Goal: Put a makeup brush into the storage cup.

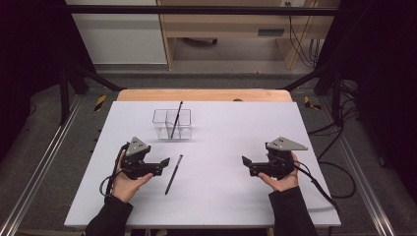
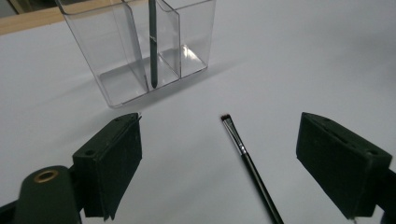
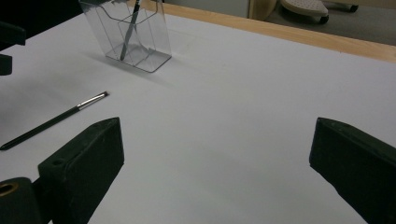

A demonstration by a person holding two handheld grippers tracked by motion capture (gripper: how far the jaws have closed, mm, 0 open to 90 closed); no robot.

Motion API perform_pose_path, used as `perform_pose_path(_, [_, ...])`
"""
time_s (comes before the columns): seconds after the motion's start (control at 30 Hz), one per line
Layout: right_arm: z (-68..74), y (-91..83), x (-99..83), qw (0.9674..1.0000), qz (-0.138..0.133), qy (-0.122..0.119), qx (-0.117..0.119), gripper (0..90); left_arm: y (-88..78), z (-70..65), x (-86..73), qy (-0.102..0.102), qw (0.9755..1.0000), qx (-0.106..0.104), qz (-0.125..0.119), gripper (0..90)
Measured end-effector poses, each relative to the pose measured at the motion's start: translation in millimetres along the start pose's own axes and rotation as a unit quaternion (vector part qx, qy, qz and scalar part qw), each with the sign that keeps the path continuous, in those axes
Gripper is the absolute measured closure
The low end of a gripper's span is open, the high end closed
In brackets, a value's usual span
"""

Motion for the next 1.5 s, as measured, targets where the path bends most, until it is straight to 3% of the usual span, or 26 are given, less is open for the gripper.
perform_pose_path(0.53, [0.9, 1.3, -1.4, 1.0, 0.004, 0.0, 0.001, 3.9, 25.9, -21.4, -9.8, 0.027, 0.9976, -0.027, 0.058, 22.2])
perform_pose_path(0.9, [2.9, 5.9, -4.4, 0.9999, 0.012, -0.001, 0.004, 4.0, 40.4, -33.1, -18.0, 0.035, 0.9927, -0.055, 0.101, 38.2])
perform_pose_path(1.5, [3.0, 5.4, -3.8, 1.0, 0.009, 0.0, 0.004, 4.2, 46.5, -43.2, -23.3, 0.038, 0.9885, -0.077, 0.125, 66.7])
Point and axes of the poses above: each handheld gripper's, and its own axes: y roughly forward along the jaws, x roughly out of its top, z roughly to its left, the point moved 5 cm from there along y, roughly forward along the jaws, and after that the axes turned 15 degrees about y, right-handed, at the moved point
